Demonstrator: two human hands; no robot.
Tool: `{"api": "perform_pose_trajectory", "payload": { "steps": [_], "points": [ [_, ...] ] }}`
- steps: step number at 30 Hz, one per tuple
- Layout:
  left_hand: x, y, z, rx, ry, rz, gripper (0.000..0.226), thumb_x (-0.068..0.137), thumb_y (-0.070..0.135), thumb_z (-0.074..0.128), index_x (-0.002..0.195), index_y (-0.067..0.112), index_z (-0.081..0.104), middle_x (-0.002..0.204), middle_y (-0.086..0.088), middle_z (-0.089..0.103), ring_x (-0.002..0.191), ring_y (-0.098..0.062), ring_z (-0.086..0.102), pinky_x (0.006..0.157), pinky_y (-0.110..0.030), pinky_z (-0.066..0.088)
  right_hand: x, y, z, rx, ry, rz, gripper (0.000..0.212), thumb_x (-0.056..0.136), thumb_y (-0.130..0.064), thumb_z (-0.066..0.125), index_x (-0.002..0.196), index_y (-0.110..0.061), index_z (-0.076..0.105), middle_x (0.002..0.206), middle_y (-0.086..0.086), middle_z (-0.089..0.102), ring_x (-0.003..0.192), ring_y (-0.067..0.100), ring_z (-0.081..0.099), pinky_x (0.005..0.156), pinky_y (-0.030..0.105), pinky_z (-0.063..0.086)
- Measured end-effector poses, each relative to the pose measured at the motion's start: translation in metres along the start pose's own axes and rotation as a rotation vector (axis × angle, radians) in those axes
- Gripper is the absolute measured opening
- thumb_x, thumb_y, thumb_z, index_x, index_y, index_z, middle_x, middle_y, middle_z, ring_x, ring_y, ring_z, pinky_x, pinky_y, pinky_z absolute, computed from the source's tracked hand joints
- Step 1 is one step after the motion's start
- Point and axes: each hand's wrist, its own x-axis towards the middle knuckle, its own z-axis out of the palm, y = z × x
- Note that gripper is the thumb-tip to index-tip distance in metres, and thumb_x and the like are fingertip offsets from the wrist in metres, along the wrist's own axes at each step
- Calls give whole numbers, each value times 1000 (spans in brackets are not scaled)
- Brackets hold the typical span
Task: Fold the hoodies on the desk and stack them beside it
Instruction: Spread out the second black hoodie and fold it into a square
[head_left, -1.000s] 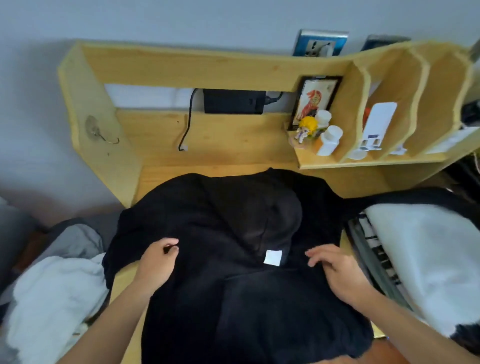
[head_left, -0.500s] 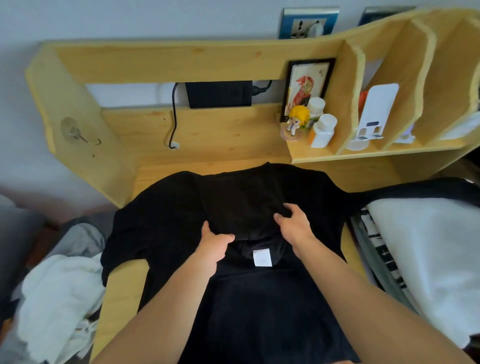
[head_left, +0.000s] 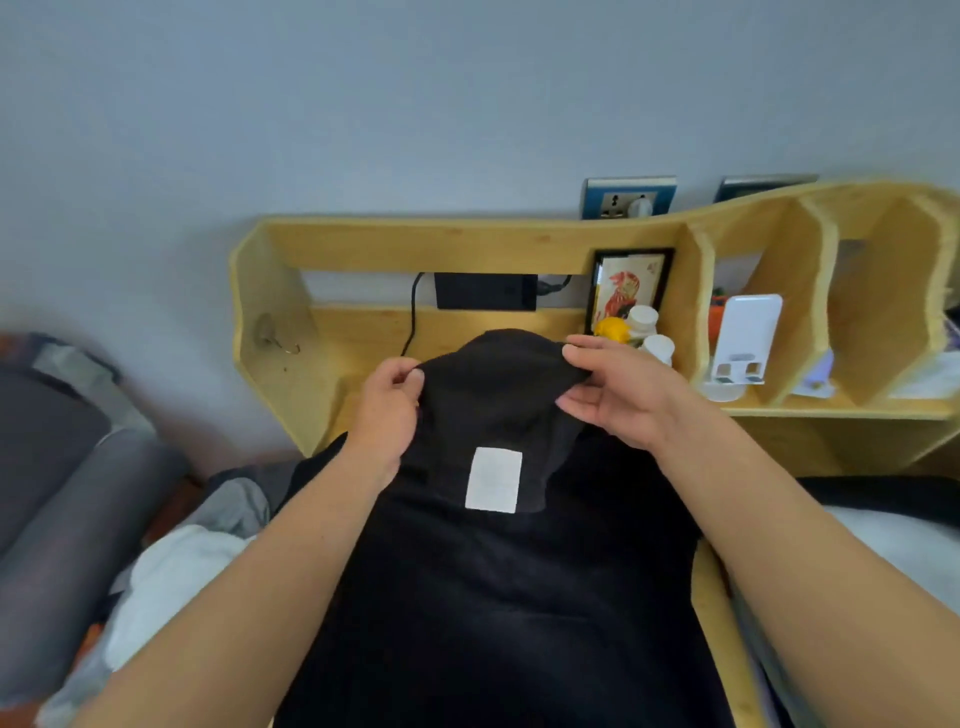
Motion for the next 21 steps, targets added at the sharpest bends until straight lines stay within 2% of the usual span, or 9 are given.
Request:
{"api": "perform_pose_trajectory", "payload": {
  "steps": [4, 6, 9, 12, 14, 16, 17, 19, 21],
  "points": [
    [1, 23, -3, -41, -93, -65, 38, 110, 19, 37, 78, 19, 58, 87, -1, 61, 87, -21, 53, 79, -36, 46, 0, -1, -5, -190, 106, -133, 36, 98, -18, 65, 133, -22, 61, 112, 9, 70, 90, 19, 68, 69, 32, 60],
    [1, 29, 1, -37, -121, -110, 40, 110, 17, 34, 76, 19, 54, 87, -1, 59, 85, -19, 51, 79, -37, 45, -8, 6, -7, -279, 50, -349, 55, 95, -17, 68, 145, -30, 50, 127, 0, 65, 108, 10, 67, 87, 29, 58],
    [10, 34, 1, -194, -140, -258, 35, 108, 10, 34, 100, 10, 68, 106, -8, 67, 95, -23, 59, 76, -40, 52, -26, 50, -13, -793, -181, -472, 97, 86, -16, 76, 157, -47, 17, 163, -20, 21, 148, -1, 24, 118, 30, 30],
    [14, 36, 1, -244, -145, -346, 34, 106, 8, 36, 117, 6, 68, 113, -10, 70, 103, -27, 63, 78, -43, 57, -20, 111, -16, -1441, -58, -520, 122, 80, -39, 80, 156, -45, -15, 166, -15, -17, 155, 14, -9, 125, 39, 10],
    [16, 32, 2, -188, -197, -342, 30, 107, 9, 39, 116, 8, 67, 115, -11, 70, 103, -28, 64, 80, -43, 58, -12, 117, -6, -1380, 154, -554, 108, 88, -34, 75, 159, -39, -7, 166, -4, 8, 152, 20, 15, 123, 40, 23],
    [16, 29, -1, -93, -249, -271, 27, 108, 14, 40, 106, 11, 67, 117, -12, 68, 99, -26, 62, 86, -43, 56, -1, 98, 5, -1097, 341, -575, 66, 97, -18, 59, 155, -33, 30, 140, -2, 50, 128, 18, 50, 105, 37, 44],
    [16, 27, -3, -24, -250, -204, 24, 108, 20, 41, 105, 16, 65, 120, -10, 65, 102, -25, 61, 93, -43, 53, 2, 84, 13, -1061, 384, -553, 47, 98, -14, 52, 143, -28, 48, 124, 0, 62, 115, 22, 60, 94, 39, 50],
    [5, 21, -3, 103, -227, 17, 20, 104, 38, 51, 121, 31, 59, 135, 1, 50, 121, -18, 51, 112, -43, 41, 3, 57, 28, -1142, 413, -595, 29, 97, -8, 45, 120, -18, 60, 104, 6, 69, 97, 30, 64, 81, 42, 52],
    [-18, 13, 8, 367, -261, 316, 67, 93, 51, 65, 150, 39, 33, 147, 8, 27, 138, -12, 30, 117, -36, 27, -3, 34, 45, -1217, 420, -668, 28, 94, -4, 46, 114, -16, 61, 98, 8, 69, 91, 29, 64, 77, 43, 52]
  ]
}}
